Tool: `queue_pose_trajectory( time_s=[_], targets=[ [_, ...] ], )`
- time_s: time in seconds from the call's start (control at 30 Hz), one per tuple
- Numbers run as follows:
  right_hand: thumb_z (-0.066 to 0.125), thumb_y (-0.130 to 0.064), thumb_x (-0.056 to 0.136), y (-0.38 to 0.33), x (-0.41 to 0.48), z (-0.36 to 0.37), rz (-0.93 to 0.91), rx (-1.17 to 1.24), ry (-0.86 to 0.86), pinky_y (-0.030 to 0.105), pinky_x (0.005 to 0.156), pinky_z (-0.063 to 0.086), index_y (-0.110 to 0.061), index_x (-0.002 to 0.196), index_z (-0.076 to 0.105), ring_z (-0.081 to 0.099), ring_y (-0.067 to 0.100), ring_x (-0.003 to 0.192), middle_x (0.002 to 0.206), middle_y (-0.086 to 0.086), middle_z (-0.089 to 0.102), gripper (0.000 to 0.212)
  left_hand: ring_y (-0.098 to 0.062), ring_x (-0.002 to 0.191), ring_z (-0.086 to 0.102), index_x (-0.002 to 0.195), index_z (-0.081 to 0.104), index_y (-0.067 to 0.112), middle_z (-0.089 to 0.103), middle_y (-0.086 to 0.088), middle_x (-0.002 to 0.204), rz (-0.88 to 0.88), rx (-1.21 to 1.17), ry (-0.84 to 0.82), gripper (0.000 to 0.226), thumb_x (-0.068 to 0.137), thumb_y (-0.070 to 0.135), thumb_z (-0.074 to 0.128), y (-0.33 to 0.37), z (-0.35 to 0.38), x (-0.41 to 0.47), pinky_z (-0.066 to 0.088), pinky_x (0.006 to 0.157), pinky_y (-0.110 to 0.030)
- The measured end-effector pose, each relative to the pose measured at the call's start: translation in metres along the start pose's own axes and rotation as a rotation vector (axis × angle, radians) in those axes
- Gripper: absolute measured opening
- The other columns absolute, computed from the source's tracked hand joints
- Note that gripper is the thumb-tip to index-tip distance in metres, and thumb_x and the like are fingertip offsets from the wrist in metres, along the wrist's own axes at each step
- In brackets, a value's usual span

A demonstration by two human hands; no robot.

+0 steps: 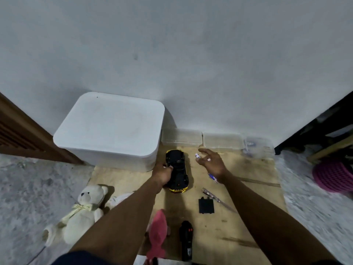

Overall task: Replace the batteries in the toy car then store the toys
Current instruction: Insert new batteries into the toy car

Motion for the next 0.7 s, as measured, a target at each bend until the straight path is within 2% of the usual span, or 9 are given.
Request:
queue_pose_trajectory(
  time_s=[0.07,0.1,0.17,0.27,0.33,0.43,0.53,0.6,0.7],
  targets=[
    [0.07,-0.023,0.092,-0.009,-0.005,-0.006,-0.033,0.001,0.006,0.031,0.08,0.054,-0.029,0.125,0.067,0.069,0.015,0.091,0.095,0.001,0.073,0.034,-0.028,0.096,0.066,0.12,0.058,0.017,0.066,-0.01,0.114,0.03,-0.016,-0.021,0.022,0.099,0.021,0.051,0.019,0.003,-0.018,0.058,0.069,-0.035],
    [0.069,-0.022,0.092,-0.016,-0.008,-0.009,-0.042,0.009,0.018,0.03,0.075,0.053,-0.028,0.122,0.068,0.068,0.014,0.085,0.092,0.002,0.073,0.03,-0.027,0.094,0.064,0.118,0.058,0.017,0.065,-0.009,0.111,0.042,-0.021,-0.036,0.02,0.101,0.018,0.048,0.027,0.004,-0.024,0.056,0.067,-0.033],
    [0.07,-0.021,0.091,-0.027,-0.014,-0.015,-0.029,0.046,0.046,0.027,0.066,0.048,-0.025,0.115,0.07,0.065,0.014,0.075,0.084,0.003,0.072,0.024,-0.028,0.096,0.063,0.119,0.058,0.018,0.064,-0.01,0.112,0.064,-0.011,-0.052,0.021,0.102,0.016,0.046,0.039,0.005,-0.031,0.055,0.071,-0.036],
    [0.073,-0.015,0.087,-0.04,-0.021,-0.024,0.019,0.147,0.094,0.028,0.064,0.047,-0.018,0.105,0.067,0.067,0.016,0.074,0.087,0.009,0.073,0.02,-0.029,0.103,0.065,0.118,0.059,0.018,0.066,-0.012,0.12,0.102,0.017,-0.05,0.021,0.101,0.018,0.047,0.052,0.003,-0.038,0.056,0.072,-0.036],
    [0.075,-0.011,0.083,-0.047,-0.028,-0.029,0.042,0.222,0.124,0.025,0.057,0.043,-0.016,0.101,0.064,0.064,0.01,0.063,0.088,0.013,0.074,0.021,-0.028,0.097,0.065,0.11,0.057,0.02,0.066,-0.012,0.117,0.138,0.017,-0.055,0.015,0.101,0.017,0.047,0.059,0.002,-0.043,0.054,0.069,-0.034],
    [0.077,-0.01,0.082,-0.058,-0.036,-0.033,0.03,0.283,0.159,0.017,0.047,0.037,-0.013,0.098,0.062,0.056,-0.001,0.046,0.086,0.014,0.074,0.023,-0.027,0.094,0.065,0.109,0.057,0.02,0.066,-0.01,0.111,0.168,0.028,-0.066,0.015,0.102,0.014,0.046,0.065,0.003,-0.048,0.057,0.076,-0.04],
    [0.081,-0.018,0.081,-0.063,-0.041,-0.032,0.0,0.32,0.196,0.022,0.055,0.043,-0.01,0.096,0.064,0.066,0.009,0.064,0.091,0.011,0.075,0.024,-0.026,0.09,0.065,0.118,0.057,0.016,0.066,-0.011,0.109,0.19,0.044,-0.081,0.02,0.102,0.014,0.044,0.068,0.004,-0.053,0.055,0.067,-0.033],
    [0.084,-0.023,0.078,-0.065,-0.042,-0.03,-0.018,0.308,0.212,0.026,0.06,0.045,-0.01,0.09,0.065,0.067,0.017,0.076,0.093,0.009,0.074,0.026,-0.024,0.084,0.064,0.114,0.055,0.017,0.065,-0.01,0.105,0.209,0.061,-0.09,0.016,0.102,0.014,0.044,0.068,0.005,-0.055,0.052,0.061,-0.03],
    [0.086,-0.019,0.075,-0.071,-0.048,-0.023,-0.062,0.305,0.237,0.023,0.06,0.045,-0.008,0.081,0.061,0.06,0.013,0.067,0.081,0.006,0.067,0.028,-0.025,0.086,0.068,0.118,0.053,0.016,0.067,-0.008,0.109,0.218,0.073,-0.113,0.018,0.1,0.019,0.05,0.064,0.008,-0.054,0.054,0.06,-0.031]
  ],
)
Point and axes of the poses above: each hand's wrist, its own x-axis towards the middle knuckle, its own z-axis out of the palm, y = z × x, the point moved 2 cm from there along x, towards the middle knuckle
